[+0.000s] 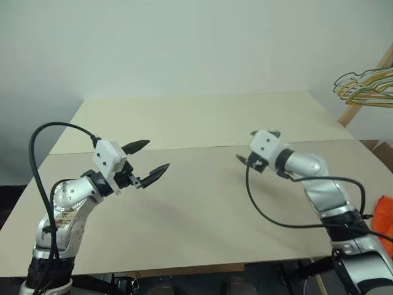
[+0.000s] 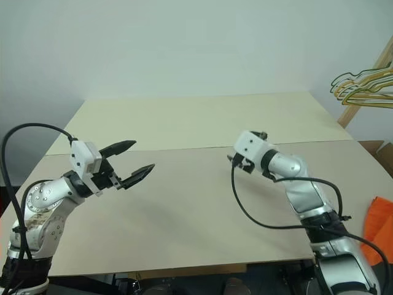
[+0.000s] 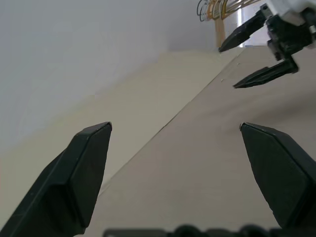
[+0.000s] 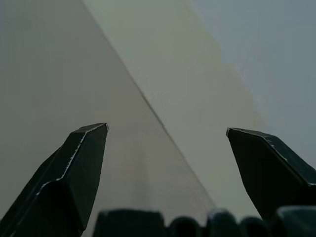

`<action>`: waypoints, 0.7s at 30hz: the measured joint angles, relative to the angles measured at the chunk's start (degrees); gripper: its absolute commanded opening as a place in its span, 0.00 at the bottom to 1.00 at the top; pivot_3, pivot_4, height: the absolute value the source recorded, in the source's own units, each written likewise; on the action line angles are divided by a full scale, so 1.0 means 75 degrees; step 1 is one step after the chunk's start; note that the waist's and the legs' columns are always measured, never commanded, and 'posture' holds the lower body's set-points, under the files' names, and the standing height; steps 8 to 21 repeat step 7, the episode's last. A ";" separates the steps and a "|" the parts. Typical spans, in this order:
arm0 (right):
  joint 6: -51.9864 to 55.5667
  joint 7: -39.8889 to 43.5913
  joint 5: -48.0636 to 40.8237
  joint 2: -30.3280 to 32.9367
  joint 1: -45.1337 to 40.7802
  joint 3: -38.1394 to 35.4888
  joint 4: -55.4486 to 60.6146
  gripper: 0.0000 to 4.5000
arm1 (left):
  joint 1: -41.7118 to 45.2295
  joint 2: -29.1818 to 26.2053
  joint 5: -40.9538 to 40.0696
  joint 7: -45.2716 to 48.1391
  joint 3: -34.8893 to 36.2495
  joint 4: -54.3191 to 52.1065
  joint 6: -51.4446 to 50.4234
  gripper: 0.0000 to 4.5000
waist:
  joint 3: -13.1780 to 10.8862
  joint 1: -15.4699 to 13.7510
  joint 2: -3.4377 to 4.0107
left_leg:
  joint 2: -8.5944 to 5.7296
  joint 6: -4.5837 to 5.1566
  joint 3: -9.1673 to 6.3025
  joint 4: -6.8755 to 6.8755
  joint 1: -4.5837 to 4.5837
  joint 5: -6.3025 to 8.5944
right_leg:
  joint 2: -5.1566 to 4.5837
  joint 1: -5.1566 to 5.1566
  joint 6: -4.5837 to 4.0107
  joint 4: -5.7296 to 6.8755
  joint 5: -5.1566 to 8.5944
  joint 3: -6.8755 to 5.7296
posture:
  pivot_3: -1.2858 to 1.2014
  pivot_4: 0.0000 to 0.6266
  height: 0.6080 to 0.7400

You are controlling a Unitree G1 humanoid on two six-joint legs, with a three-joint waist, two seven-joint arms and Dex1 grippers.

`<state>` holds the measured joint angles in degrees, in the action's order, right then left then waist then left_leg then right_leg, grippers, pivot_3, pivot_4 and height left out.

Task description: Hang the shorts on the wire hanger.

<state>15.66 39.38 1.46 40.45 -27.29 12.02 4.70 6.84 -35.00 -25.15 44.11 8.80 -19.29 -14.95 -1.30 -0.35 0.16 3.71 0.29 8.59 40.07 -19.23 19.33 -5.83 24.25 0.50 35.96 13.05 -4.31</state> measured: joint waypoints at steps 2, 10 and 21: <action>0.0081 0.0526 -0.0313 0.0255 0.0195 -0.0159 0.0435 0.99 | -0.0142 -0.0035 0.0049 0.0059 0.0001 -0.0001 0.0009 1.00 | -0.0007 -0.0010 -0.0013 | 0.0004 -0.0001 -0.0002 0.0000 0.0001 0.0000 | 0.0005 -0.0003 -0.0003 0.0000 -0.0002 0.0000 | 0.56 0.00 1.00; -0.0087 0.1108 -0.0414 0.0569 0.0309 -0.0218 0.0660 0.99 | -0.0347 -0.0142 0.0148 0.0221 0.0002 0.0013 0.0160 1.00 | -0.0010 -0.0038 -0.0050 | 0.0005 -0.0002 -0.0002 -0.0001 0.0001 -0.0001 | 0.0007 -0.0004 -0.0008 -0.0001 -0.0004 0.0000 | 0.57 0.00 1.00; -0.0087 0.1108 -0.0414 0.0569 0.0309 -0.0218 0.0660 0.99 | -0.0347 -0.0142 0.0148 0.0221 0.0002 0.0013 0.0160 1.00 | -0.0010 -0.0038 -0.0050 | 0.0005 -0.0002 -0.0002 -0.0001 0.0001 -0.0001 | 0.0007 -0.0004 -0.0008 -0.0001 -0.0004 0.0000 | 0.57 0.00 1.00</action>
